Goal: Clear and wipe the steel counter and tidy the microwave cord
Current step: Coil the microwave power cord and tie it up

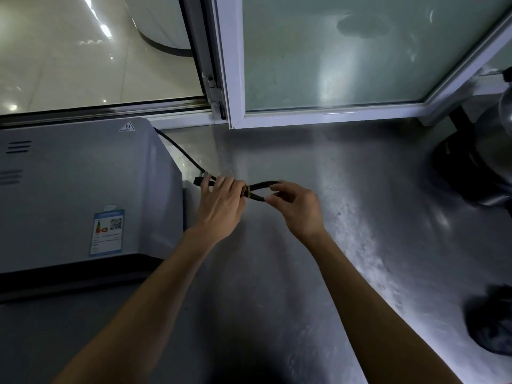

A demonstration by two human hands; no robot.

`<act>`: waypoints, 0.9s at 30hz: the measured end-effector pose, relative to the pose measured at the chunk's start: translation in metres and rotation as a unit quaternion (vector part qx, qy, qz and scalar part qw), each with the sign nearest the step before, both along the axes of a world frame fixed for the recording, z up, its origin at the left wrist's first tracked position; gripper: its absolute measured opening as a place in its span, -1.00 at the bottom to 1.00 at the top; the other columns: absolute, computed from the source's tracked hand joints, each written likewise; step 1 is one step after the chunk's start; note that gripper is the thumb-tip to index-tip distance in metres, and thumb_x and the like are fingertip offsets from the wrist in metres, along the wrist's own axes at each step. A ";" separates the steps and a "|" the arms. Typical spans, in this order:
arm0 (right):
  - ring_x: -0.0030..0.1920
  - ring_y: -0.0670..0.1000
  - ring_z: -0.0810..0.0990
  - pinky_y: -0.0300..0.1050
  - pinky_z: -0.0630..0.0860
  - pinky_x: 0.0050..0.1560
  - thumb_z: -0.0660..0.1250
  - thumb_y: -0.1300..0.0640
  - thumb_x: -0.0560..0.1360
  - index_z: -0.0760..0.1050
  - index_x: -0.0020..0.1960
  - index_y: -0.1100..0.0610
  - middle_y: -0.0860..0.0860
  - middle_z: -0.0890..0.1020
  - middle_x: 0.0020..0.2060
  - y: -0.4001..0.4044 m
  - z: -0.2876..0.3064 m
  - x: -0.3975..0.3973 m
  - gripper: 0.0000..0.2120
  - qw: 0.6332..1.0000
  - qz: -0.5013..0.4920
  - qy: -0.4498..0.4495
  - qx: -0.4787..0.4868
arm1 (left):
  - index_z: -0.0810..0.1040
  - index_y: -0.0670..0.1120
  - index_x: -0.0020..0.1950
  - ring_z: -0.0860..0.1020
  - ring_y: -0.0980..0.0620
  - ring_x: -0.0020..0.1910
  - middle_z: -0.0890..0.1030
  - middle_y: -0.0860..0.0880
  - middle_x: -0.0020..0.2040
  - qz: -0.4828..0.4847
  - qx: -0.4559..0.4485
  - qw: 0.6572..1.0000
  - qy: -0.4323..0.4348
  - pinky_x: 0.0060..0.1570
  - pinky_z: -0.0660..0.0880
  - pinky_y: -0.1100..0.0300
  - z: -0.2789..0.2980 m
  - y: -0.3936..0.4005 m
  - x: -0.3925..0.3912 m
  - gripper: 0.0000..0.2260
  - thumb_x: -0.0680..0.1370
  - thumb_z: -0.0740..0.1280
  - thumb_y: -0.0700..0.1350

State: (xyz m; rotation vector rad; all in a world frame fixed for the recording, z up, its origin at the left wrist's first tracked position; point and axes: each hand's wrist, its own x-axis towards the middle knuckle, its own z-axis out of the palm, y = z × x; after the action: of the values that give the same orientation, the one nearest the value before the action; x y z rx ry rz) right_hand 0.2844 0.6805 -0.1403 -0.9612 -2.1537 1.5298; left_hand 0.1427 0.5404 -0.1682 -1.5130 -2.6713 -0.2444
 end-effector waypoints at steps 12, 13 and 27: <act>0.00 -0.13 0.65 -0.15 0.60 0.06 0.51 0.15 0.46 0.66 0.10 0.17 -0.16 0.65 0.00 0.004 -0.038 -0.026 -0.77 0.998 -0.036 0.055 0.012 | 0.50 -0.04 0.15 0.49 -0.04 0.13 0.54 0.00 0.04 0.055 0.058 0.996 -0.028 0.40 0.25 -0.12 -0.037 0.019 -0.015 -0.79 0.57 0.19 -0.04; 0.01 -0.13 0.64 -0.15 0.60 0.07 0.50 0.15 0.46 0.65 0.11 0.19 -0.13 0.65 0.04 0.004 -0.042 -0.028 -0.75 0.997 -0.036 0.058 0.019 | 0.50 -0.04 0.16 0.49 -0.04 0.15 0.54 0.00 0.05 0.055 0.059 0.996 -0.031 0.41 0.24 -0.12 -0.039 0.020 -0.017 -0.79 0.57 0.18 -0.05; 0.06 -0.16 0.64 -0.09 0.60 0.15 0.43 0.33 0.48 0.64 0.12 0.20 -0.02 0.66 0.12 -0.010 -0.082 -0.069 -0.78 0.995 -0.083 0.044 0.025 | 0.45 -0.10 0.42 0.24 -0.14 0.52 0.39 -0.12 0.46 0.107 0.072 0.989 -0.074 0.40 0.27 -0.17 -0.074 0.006 -0.029 -0.65 0.67 0.12 -0.07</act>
State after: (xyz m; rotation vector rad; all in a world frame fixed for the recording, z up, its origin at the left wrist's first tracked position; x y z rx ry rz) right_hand 0.2152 0.6709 -0.2224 -1.0091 -1.9880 1.4077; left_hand 0.1140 0.5467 -0.2427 -1.2001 -2.8304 -0.5417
